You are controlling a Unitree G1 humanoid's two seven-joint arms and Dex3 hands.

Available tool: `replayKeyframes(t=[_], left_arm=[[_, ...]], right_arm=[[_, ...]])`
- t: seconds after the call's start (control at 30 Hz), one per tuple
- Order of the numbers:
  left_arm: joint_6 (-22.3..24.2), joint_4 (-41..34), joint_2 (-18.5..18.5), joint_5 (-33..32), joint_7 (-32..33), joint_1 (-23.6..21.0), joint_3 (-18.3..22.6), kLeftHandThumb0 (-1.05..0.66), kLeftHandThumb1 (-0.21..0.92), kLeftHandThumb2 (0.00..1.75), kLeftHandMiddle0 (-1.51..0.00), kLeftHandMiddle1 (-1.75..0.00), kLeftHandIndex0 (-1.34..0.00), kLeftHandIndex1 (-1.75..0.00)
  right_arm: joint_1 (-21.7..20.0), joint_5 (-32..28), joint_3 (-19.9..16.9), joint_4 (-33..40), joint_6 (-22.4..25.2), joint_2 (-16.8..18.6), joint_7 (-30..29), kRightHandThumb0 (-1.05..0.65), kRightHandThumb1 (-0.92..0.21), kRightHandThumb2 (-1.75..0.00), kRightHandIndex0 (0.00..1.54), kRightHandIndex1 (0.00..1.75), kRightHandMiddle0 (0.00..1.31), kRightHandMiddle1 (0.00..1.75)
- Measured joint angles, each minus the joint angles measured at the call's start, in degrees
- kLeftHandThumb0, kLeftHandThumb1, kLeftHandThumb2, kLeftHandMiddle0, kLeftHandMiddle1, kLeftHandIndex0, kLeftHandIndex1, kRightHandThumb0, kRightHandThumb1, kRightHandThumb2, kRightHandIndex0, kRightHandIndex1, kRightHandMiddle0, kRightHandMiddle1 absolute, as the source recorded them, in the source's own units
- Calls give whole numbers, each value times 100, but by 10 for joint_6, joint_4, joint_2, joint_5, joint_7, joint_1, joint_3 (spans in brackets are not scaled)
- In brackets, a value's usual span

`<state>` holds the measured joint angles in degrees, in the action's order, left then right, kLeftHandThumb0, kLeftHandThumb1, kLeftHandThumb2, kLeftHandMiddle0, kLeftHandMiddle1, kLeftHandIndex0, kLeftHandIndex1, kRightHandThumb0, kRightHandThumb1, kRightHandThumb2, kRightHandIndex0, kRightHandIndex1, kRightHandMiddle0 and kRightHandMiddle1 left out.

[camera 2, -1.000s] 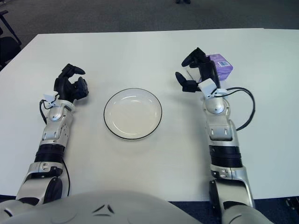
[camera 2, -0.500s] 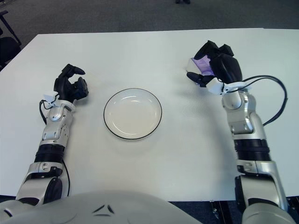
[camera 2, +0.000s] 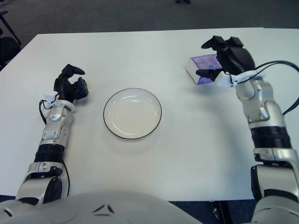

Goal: Put the tissue paper into the plate.

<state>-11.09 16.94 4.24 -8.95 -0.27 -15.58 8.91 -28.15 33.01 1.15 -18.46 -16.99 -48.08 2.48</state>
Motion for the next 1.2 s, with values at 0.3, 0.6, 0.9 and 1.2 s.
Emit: replayKeyframes(t=[0.3,0.6,0.9,1.2], left_arm=[[0,3,1,0,0,0,1,-47,36,127,-130,-175,-58,-175],[0,4,1,-1,-1,0,2,-47,36,127,-130,-175,-58,-175],[0,4,2,-1,-2,0,2,-47,36,127,-130,-175,-58,-175],[0,4,2,-1,-2,0,3,-47,36,127,-130,-175,-58,-175]], right_arm=[[-6,8,5,-11,-5,-20,9,-105,-92,-34,0,1,0,3],[-19,-2,9,-12,-5,-38,89,-105,-86,-23,0,0,0,0],[-64,-2,22,-28,-2,-50,147,-94,-79,-19,0,0,0,0],[-99,0,48,-75,7,-48,176,-82,-75,-20,0,0,0,0]])
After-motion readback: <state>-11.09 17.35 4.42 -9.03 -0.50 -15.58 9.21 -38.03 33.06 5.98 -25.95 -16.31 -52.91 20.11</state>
